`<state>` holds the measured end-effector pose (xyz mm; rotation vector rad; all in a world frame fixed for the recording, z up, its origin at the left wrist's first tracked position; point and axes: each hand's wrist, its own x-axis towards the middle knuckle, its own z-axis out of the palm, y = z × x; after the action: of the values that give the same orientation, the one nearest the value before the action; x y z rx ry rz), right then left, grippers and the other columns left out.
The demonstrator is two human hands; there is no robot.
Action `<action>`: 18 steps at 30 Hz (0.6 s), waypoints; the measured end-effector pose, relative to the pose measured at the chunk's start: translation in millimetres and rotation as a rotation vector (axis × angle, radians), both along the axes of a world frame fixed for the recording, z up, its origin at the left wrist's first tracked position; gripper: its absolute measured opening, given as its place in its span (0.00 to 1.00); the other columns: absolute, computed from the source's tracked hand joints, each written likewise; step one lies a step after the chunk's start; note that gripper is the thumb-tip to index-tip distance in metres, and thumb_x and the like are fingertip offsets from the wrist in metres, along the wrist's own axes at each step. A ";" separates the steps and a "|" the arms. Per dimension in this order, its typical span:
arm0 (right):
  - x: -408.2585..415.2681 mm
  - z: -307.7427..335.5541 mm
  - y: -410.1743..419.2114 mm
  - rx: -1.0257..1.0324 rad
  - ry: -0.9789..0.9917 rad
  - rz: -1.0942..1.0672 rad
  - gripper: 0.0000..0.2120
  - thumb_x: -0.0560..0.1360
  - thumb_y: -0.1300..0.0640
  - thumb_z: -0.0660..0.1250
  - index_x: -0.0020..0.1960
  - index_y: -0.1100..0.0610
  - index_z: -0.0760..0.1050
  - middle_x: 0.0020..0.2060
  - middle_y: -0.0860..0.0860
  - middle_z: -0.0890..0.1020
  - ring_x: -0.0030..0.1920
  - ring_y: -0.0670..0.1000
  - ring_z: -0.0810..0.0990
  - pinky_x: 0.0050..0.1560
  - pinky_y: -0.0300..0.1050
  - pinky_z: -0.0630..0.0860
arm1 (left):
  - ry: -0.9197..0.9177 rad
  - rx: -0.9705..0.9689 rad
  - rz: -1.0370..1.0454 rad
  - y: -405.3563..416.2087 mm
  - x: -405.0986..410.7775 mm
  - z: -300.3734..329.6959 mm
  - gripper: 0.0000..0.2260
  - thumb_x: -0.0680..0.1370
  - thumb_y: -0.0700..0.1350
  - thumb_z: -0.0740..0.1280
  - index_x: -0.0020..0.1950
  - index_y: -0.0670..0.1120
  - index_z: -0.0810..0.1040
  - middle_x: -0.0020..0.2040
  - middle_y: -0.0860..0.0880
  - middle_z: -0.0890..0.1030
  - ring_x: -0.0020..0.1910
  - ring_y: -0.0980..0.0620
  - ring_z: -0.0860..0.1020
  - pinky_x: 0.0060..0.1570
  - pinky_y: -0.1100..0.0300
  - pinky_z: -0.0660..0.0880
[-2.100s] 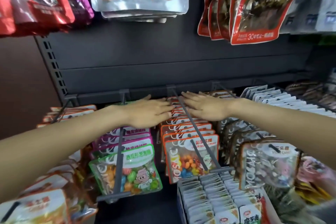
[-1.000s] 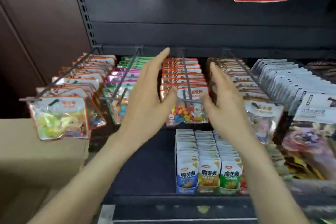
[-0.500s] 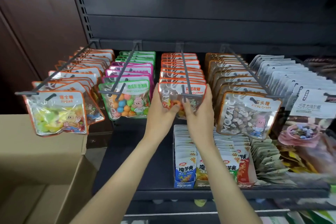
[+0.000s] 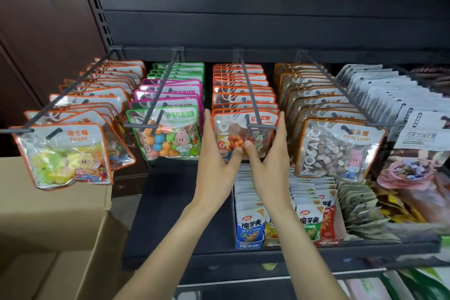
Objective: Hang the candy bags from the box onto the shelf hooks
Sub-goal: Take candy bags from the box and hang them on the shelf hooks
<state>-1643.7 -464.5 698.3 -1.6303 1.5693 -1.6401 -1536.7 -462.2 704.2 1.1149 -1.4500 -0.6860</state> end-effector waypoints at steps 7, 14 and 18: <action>-2.0 1.4 0.7 -0.005 0.020 0.001 0.38 0.78 0.58 0.67 0.79 0.52 0.47 0.76 0.50 0.62 0.74 0.46 0.62 0.65 0.24 0.59 | 0.090 0.066 -0.042 0.5 -3.2 4.3 0.38 0.76 0.37 0.68 0.78 0.52 0.50 0.71 0.51 0.70 0.64 0.61 0.73 0.55 0.73 0.71; -6.2 7.8 0.6 0.009 0.070 0.030 0.42 0.76 0.61 0.69 0.79 0.50 0.44 0.75 0.50 0.62 0.73 0.48 0.64 0.69 0.42 0.67 | 0.166 0.087 -0.063 -5.9 -6.1 12.6 0.38 0.75 0.33 0.68 0.78 0.51 0.51 0.69 0.52 0.70 0.65 0.62 0.72 0.59 0.69 0.72; -6.4 4.8 5.8 0.040 0.093 0.013 0.42 0.77 0.61 0.69 0.79 0.53 0.43 0.78 0.51 0.53 0.78 0.49 0.52 0.67 0.22 0.53 | 0.145 0.056 -0.039 -0.3 -6.3 10.2 0.41 0.75 0.33 0.69 0.77 0.55 0.48 0.70 0.59 0.66 0.68 0.64 0.68 0.63 0.65 0.70</action>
<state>-1650.0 -458.7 703.1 -1.7155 1.6216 -1.5368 -1543.0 -462.4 714.3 1.0594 -1.3393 -0.8226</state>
